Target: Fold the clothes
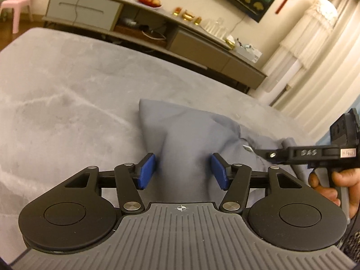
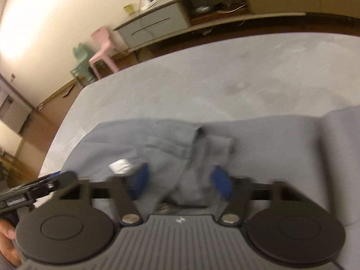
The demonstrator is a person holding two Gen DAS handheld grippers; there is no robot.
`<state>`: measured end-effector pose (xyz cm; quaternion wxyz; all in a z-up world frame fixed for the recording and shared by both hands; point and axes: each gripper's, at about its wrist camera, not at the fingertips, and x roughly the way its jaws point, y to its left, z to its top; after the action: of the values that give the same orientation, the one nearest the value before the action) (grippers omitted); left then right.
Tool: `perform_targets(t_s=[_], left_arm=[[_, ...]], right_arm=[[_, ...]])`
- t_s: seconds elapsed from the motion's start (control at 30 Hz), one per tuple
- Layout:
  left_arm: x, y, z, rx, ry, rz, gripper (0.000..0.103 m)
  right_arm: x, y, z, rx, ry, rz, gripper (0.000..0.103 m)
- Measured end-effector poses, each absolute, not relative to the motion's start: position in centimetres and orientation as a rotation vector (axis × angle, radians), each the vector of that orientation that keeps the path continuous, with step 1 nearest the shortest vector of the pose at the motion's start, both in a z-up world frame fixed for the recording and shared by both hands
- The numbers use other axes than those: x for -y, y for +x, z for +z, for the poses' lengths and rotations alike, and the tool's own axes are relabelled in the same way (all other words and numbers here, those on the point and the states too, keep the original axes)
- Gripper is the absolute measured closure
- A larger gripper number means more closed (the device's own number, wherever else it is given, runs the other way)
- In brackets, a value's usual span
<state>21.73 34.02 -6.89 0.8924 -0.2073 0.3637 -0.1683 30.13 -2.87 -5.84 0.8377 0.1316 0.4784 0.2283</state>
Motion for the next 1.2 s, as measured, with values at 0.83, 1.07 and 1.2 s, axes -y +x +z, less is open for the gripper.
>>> perform_targets(t_s=[0.83,1.07,1.2], left_arm=[[-34.0,21.4,-8.2,-0.774,-0.442,-0.356,0.048],[-35.1,21.4,-8.5,-0.781,-0.508,-0.351,0.049],[-35.2,21.4,-8.6,-0.786,-0.518,-0.348,0.05]], right_arm=[[4.5,29.8,-6.9,-0.962,0.632,0.445,0.03],[3.9,29.8,-6.1,-0.911,0.788,0.524,0.021],[5.6,29.4,-7.0,-0.883,0.905,0.459,0.02]])
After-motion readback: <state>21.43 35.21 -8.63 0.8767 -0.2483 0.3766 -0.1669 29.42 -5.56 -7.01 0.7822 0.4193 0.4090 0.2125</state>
